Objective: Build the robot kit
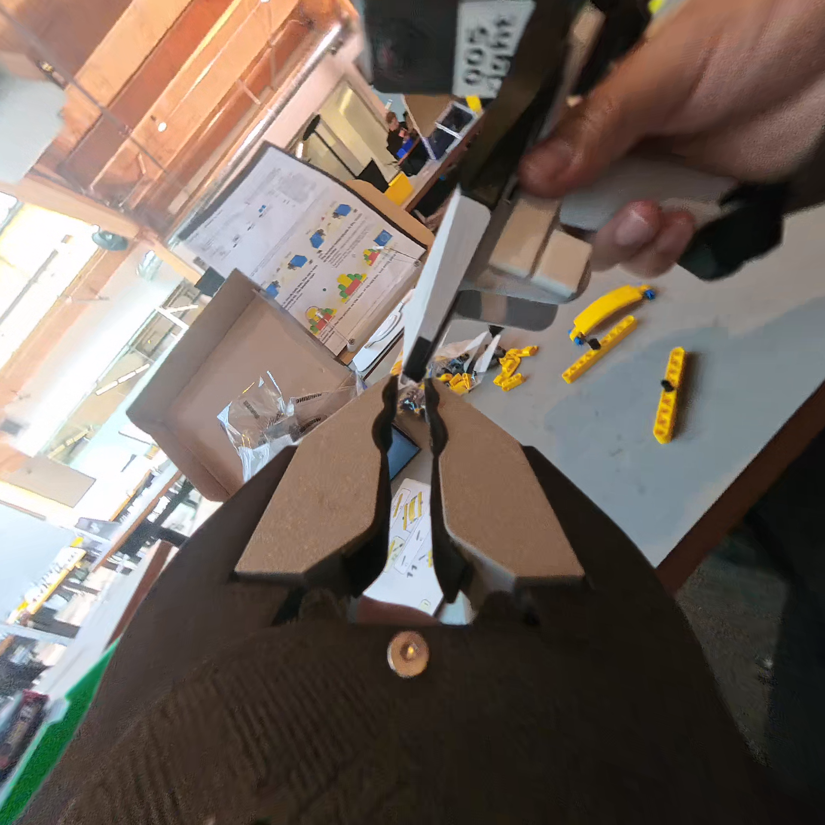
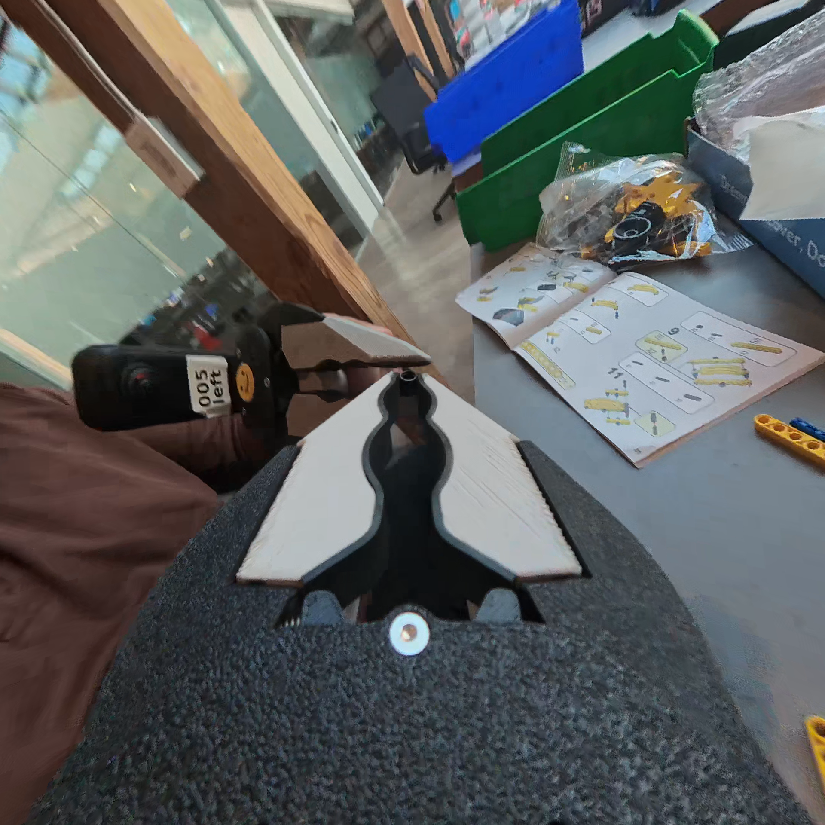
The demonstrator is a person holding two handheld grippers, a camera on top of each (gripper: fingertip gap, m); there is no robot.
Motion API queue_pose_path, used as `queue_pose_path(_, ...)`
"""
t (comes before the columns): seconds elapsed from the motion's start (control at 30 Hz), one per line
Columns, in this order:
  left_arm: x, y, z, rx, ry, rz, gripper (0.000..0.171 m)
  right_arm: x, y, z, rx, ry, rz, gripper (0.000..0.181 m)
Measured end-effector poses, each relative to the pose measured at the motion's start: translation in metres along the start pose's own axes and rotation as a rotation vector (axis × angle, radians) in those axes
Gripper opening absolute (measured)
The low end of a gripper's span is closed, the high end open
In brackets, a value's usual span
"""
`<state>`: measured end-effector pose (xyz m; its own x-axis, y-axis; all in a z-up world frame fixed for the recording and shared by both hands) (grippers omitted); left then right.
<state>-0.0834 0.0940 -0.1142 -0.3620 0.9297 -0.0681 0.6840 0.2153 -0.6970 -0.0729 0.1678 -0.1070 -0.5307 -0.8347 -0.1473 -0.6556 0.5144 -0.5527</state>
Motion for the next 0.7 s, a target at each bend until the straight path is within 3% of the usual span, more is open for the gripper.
queue_pose_path(0.07, 0.000, -0.005, -0.002, -0.084, 0.007, -0.023, 0.017, -0.004, 0.001, -0.009, 0.118, 0.142, -0.072, 0.006)
queue_pose_path(0.17, -0.001, -0.011, -0.004, -0.163, 0.009, -0.074, 0.017, -0.006, 0.005, -0.013, 0.246, 0.267, -0.137, 0.006)
queue_pose_path(0.33, -0.002, -0.013, -0.006, -0.271, 0.027, -0.077, 0.017, 0.002, 0.001, -0.011, 0.273, 0.324, -0.165, 0.006)
queue_pose_path(0.7, -0.006, -0.015, -0.010, -0.250, 0.049, -0.108, 0.009, 0.013, -0.003, -0.004, 0.251, 0.319, -0.141, 0.006)
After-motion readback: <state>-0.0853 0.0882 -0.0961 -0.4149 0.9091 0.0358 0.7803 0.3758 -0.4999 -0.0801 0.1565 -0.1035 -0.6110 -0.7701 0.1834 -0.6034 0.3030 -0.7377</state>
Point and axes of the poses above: each gripper's, where its closed fingertips meet, x out along the fingers, z out of its underside, y = z × x across the jaws, the point moved 5 cm from there along -x, back along the fingers, and after that the axes turned 1 degree about x, right-handed, at the moved point
